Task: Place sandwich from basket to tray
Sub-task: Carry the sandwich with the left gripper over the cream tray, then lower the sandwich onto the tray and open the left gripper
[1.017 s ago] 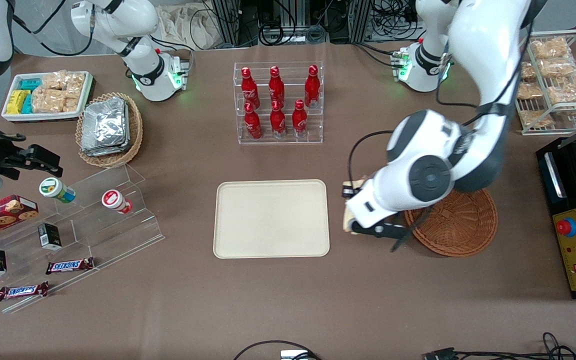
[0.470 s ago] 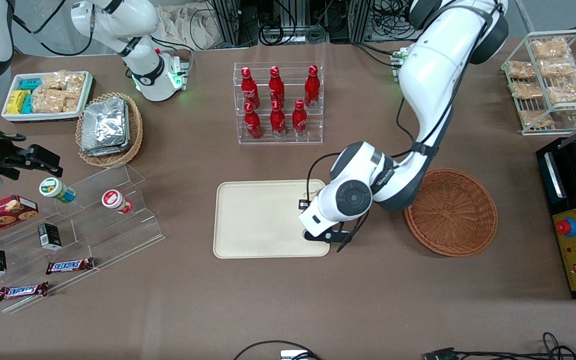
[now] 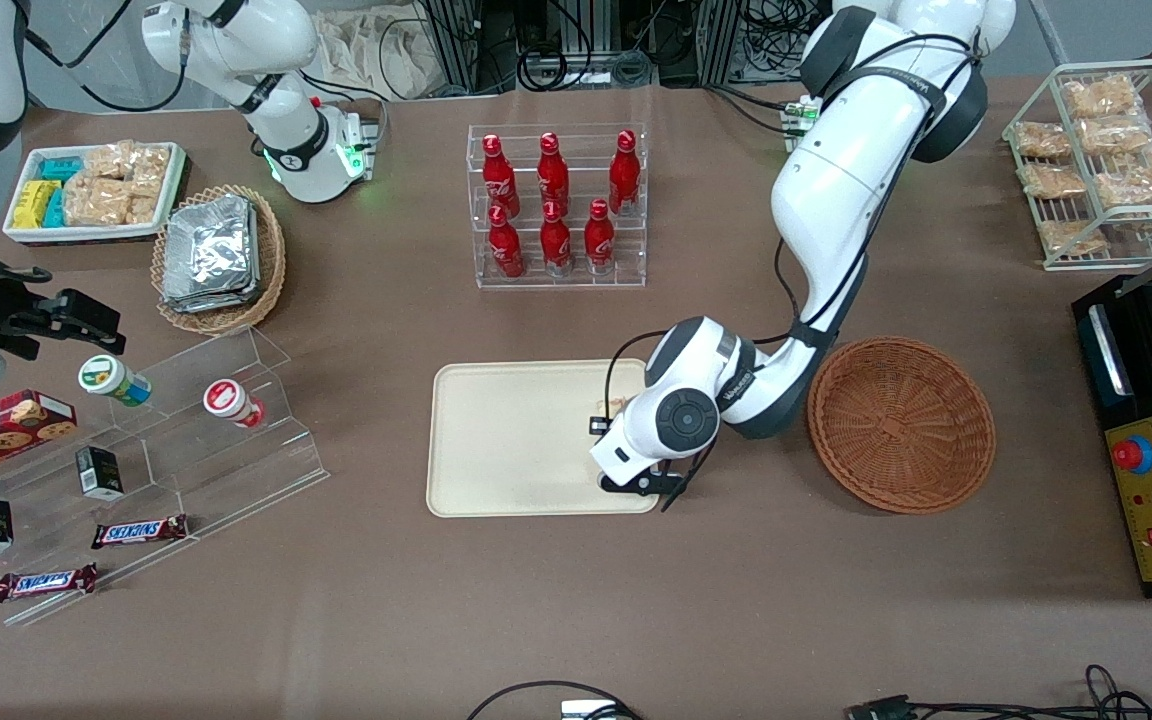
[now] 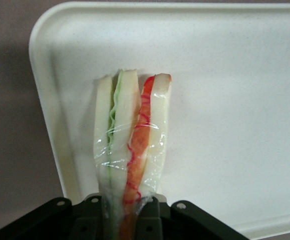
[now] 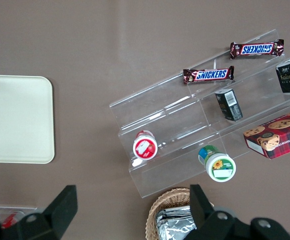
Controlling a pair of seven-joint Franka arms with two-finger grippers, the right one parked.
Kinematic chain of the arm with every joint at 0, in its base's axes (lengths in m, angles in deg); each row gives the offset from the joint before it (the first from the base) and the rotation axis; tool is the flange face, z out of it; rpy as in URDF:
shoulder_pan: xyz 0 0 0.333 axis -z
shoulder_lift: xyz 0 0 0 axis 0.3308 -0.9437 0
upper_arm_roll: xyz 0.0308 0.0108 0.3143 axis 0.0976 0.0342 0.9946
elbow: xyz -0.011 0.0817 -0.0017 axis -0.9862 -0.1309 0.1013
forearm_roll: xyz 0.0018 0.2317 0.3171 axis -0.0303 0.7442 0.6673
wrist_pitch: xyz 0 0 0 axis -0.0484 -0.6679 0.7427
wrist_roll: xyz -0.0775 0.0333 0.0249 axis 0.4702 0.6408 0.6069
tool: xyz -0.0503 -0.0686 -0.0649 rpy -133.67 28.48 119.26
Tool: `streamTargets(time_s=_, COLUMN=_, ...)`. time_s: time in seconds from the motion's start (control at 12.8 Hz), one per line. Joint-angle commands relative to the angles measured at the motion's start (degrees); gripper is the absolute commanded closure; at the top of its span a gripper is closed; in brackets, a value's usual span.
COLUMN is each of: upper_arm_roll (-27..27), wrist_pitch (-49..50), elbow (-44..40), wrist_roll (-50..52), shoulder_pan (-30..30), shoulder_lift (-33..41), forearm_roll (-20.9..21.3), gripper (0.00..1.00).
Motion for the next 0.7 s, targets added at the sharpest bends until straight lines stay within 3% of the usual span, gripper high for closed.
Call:
streamTargets(time_s=0.0, upper_arm_roll=0.56, wrist_pitch=-1.15, elbow=0.41, wrist_roll=0.07, shoulder_pan=0.19, shoulder_lift=0.59, forearm_roll=0.60, gripper=0.00)
streamTargets(time_s=0.23, upper_arm_roll=0.65, wrist_pitch=0.24, elbow=0.23, wrist_roll=0.86, shoulder_pan=-0.34, shoulder_lift=3.39, forearm_roll=0.26, gripper=0.00)
streamTargets(time_s=0.63, upper_arm_roll=0.56, wrist_pitch=20.51, elbow=0.40, wrist_roll=-0.62, shoulder_pan=-10.78, shoulder_lift=17.97, forearm_roll=0.08, gripper=0.00)
